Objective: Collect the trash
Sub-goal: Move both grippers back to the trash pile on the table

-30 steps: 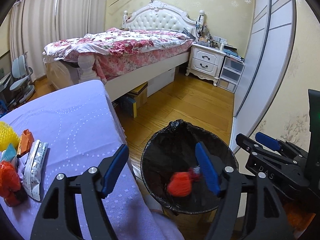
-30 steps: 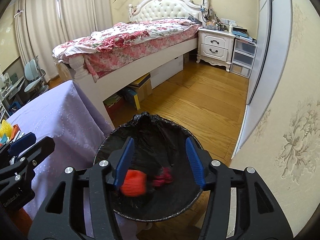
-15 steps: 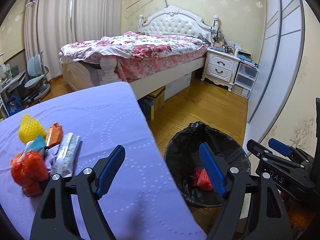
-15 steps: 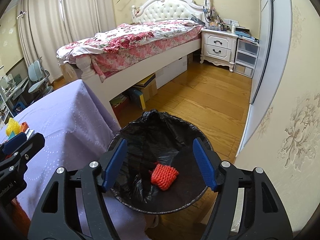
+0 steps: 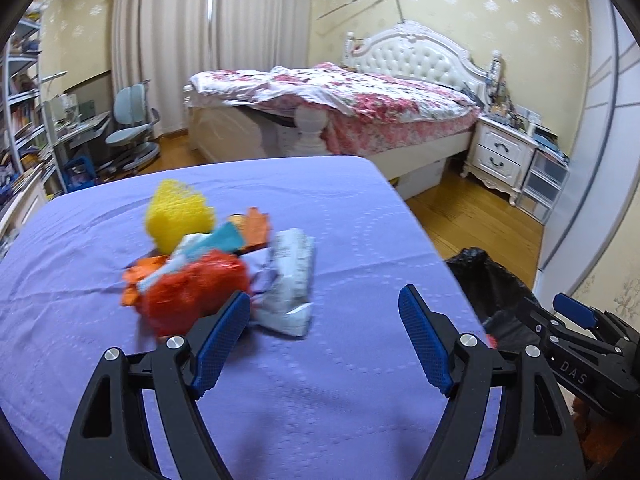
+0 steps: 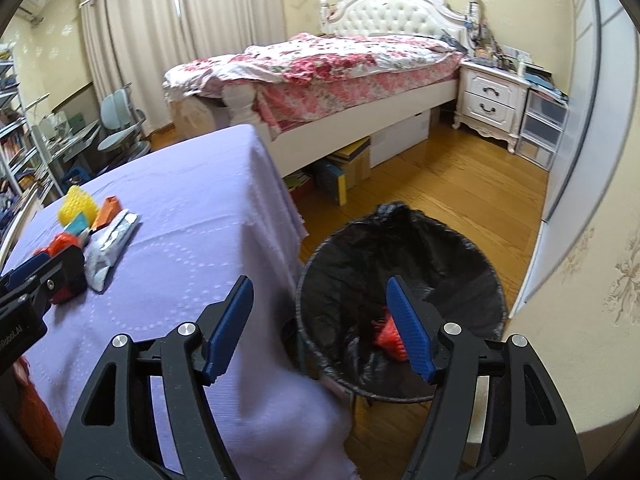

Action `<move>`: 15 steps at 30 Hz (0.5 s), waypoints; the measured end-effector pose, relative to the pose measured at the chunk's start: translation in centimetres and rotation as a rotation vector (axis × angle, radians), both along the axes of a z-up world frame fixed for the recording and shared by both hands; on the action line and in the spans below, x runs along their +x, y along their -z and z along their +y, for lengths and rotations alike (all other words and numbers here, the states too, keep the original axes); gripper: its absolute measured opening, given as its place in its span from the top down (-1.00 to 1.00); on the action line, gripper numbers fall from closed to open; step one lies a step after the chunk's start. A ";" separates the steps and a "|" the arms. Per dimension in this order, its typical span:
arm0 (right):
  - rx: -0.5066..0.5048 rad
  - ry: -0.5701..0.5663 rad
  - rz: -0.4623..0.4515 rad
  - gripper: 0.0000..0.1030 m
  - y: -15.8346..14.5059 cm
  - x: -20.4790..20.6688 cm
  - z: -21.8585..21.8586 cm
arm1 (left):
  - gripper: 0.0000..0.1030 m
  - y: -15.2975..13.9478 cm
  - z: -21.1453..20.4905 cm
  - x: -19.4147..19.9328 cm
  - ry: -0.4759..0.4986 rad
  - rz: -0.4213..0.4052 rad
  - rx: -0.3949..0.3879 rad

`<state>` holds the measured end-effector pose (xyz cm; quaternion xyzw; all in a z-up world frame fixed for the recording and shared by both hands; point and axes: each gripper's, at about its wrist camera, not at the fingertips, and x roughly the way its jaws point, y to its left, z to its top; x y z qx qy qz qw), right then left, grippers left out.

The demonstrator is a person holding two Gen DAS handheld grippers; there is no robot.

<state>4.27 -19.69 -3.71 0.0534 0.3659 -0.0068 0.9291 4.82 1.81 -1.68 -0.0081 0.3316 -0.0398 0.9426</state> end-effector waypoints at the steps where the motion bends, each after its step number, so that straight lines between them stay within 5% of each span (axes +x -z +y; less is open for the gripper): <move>1: 0.000 -0.019 0.002 -0.31 -0.1 0.1 0.9 | -0.49 0.0 0.8 -0.1 -0.018 -0.003 0.000; 13: -0.013 -0.132 0.017 -0.31 -0.1 1.5 6.4 | -0.48 0.7 6.3 0.3 -0.134 0.002 -0.009; 15: -0.017 -0.142 0.019 -0.31 -0.1 1.8 7.0 | -0.35 0.9 6.7 0.5 -0.134 0.006 -0.010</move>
